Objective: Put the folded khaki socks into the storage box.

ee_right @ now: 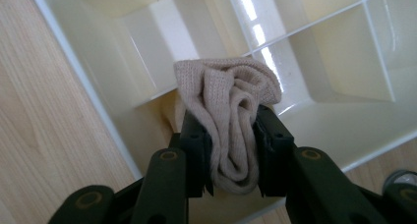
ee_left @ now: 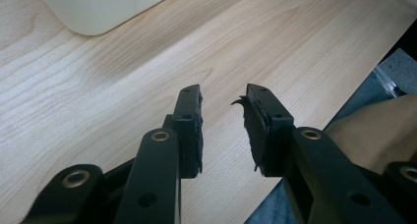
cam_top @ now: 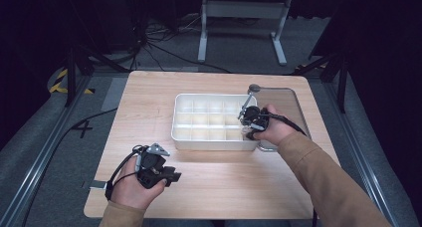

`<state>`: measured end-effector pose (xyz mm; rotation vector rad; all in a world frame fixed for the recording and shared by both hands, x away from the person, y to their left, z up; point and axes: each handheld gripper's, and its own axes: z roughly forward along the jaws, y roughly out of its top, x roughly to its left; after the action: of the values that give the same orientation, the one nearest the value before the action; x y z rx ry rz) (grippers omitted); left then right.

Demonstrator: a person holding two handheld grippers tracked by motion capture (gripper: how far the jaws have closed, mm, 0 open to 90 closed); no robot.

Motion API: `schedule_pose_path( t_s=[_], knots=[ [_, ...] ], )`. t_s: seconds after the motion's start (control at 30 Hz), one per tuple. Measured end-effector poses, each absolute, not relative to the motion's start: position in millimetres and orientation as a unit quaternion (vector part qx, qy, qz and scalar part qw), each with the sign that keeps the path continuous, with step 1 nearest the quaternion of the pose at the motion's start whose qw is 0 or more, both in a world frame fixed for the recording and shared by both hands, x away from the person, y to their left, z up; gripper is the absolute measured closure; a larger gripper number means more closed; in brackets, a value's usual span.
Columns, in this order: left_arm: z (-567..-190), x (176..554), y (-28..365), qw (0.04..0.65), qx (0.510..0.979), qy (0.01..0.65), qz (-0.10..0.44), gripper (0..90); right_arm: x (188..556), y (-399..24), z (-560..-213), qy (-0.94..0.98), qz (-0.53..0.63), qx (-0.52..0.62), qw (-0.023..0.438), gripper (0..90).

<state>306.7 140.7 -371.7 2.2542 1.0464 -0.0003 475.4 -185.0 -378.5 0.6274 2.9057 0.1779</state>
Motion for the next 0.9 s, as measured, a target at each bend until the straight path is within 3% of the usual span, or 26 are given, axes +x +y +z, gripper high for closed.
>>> schedule_pose_path(
  t_s=[0.9],
  knots=[
    [-372.4,306.6,138.4,0.320,0.862,0.392,-0.003,67.8,485.1,-189.2,-400.7,0.969,0.060,0.232,0.064,67.1]
  ],
)
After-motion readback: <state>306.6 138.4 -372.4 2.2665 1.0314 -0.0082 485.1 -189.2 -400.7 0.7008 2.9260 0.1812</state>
